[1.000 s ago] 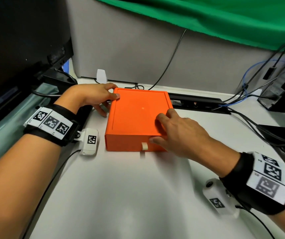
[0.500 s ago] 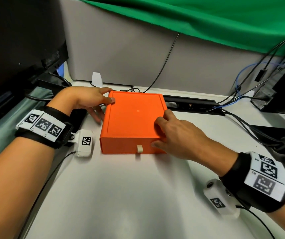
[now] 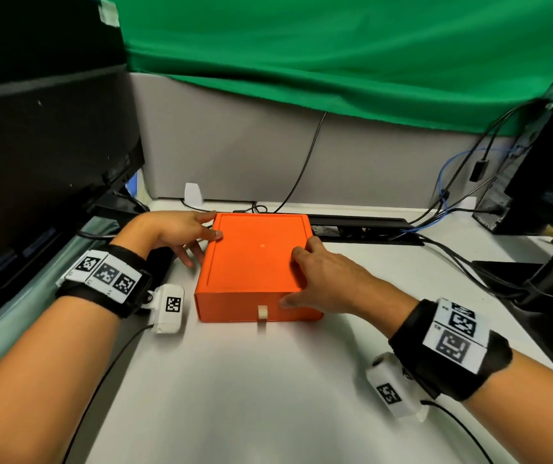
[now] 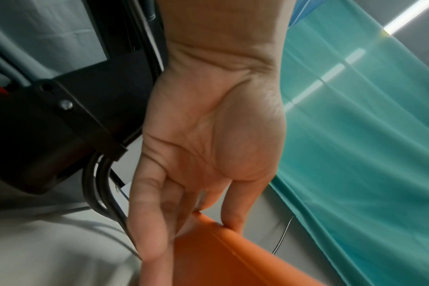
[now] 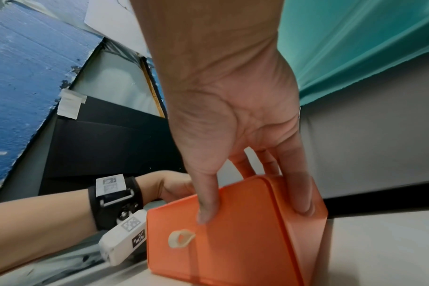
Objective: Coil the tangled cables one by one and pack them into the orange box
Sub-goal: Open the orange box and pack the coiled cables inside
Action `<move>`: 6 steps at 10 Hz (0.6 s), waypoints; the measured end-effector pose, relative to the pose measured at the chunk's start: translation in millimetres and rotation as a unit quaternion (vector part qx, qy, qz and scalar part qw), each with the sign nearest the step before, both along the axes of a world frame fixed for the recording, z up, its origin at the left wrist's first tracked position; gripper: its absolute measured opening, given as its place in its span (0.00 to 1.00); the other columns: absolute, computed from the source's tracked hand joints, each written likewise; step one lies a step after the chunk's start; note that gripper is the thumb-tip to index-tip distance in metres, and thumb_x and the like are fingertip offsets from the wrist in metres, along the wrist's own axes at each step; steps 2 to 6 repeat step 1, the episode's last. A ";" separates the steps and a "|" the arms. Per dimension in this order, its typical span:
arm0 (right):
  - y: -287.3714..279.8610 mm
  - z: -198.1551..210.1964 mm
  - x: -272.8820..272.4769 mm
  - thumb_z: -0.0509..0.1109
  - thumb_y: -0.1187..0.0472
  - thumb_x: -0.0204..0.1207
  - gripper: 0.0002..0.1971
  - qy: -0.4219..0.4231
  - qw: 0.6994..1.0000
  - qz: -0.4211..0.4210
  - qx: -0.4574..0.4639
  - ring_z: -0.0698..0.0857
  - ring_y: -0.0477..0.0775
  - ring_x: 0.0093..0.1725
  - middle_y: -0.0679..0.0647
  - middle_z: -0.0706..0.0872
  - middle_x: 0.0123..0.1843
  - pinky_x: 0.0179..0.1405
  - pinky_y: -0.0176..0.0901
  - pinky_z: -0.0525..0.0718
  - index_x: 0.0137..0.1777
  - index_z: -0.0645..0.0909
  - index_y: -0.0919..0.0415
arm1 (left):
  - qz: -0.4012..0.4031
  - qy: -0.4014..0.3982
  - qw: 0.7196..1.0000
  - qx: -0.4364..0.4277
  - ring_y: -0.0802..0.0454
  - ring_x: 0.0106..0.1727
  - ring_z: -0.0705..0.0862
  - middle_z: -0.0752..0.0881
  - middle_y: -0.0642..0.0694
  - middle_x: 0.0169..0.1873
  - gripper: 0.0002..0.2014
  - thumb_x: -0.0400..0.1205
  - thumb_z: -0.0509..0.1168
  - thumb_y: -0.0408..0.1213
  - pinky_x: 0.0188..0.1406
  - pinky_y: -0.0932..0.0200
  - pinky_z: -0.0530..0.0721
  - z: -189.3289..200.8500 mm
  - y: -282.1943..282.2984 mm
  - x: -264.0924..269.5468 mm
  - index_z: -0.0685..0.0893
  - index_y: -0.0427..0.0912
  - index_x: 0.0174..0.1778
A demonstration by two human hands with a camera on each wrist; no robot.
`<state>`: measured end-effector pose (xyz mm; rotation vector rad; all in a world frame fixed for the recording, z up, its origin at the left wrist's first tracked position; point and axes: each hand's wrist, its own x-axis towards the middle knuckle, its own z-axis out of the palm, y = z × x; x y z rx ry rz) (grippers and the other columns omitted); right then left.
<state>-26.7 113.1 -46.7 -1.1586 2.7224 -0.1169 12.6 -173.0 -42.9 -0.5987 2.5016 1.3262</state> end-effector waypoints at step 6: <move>14.7 13.5 1.6 0.74 0.32 0.73 0.40 -0.017 0.999 -0.006 -0.034 0.81 0.59 0.64 0.51 0.70 0.70 0.58 0.54 0.82 0.78 0.68 0.51 | 0.019 0.005 0.997 -0.068 0.46 0.45 0.93 0.79 0.42 0.75 0.35 0.89 0.64 0.46 0.43 0.45 0.93 4.4 5.8 3.8 0.54 0.49 0.89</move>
